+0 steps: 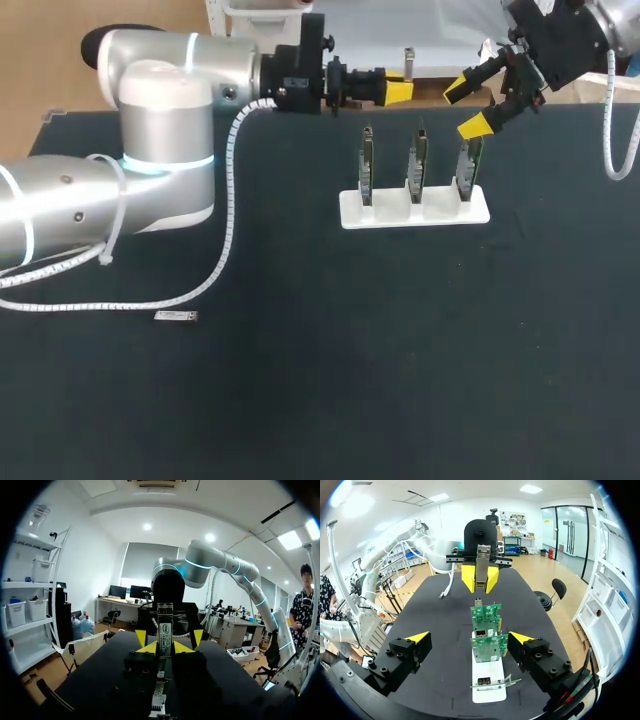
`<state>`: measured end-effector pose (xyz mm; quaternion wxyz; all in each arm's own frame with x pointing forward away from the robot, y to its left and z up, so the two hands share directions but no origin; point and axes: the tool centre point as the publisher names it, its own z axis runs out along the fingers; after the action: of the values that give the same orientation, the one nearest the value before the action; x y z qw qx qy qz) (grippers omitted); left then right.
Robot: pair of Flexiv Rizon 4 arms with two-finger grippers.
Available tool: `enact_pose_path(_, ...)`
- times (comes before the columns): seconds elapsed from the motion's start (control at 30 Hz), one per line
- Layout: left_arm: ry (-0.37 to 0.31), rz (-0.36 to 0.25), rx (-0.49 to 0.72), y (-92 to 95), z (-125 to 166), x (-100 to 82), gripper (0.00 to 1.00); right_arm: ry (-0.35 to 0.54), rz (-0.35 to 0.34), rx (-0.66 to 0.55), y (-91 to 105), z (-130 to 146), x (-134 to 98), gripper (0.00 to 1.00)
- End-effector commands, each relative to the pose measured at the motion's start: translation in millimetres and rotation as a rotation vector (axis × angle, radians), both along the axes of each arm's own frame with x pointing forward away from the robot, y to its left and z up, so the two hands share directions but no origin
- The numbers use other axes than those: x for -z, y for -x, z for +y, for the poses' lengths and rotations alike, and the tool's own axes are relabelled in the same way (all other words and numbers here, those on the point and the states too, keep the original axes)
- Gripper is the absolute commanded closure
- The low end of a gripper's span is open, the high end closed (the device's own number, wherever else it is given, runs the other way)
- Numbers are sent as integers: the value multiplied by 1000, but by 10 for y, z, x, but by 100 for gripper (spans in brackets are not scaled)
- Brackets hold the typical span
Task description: Pick up the optical module with the left hand, and insert it into the network port with the right hand.
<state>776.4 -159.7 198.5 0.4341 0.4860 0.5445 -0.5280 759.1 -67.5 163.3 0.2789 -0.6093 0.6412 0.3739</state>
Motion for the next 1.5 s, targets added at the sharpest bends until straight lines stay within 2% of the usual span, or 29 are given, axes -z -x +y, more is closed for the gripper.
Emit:
enact_pose_path(0.03, -6, 4, 1, 11, -39, -20, 100, -2, -4, 2, 14, -5, 3, 0)
enact_pose_path(0.6, -12, 24, 0, 152, -153, -3, 100, -2, -4, 2, 14, -5, 3, 0)
enact_pose_path(0.73, -15, 52, -2, 187, -172, 65, 100, -2, -4, 2, 14, -5, 3, 0)
enact_pose_path(0.87, -43, 45, 8, 192, -179, 96, 100, -2, -4, 2, 14, -5, 3, 0)
enact_pose_path(1.5, -69, 73, 6, 172, -211, 203, 100, -2, -4, 2, 14, -5, 3, 0)
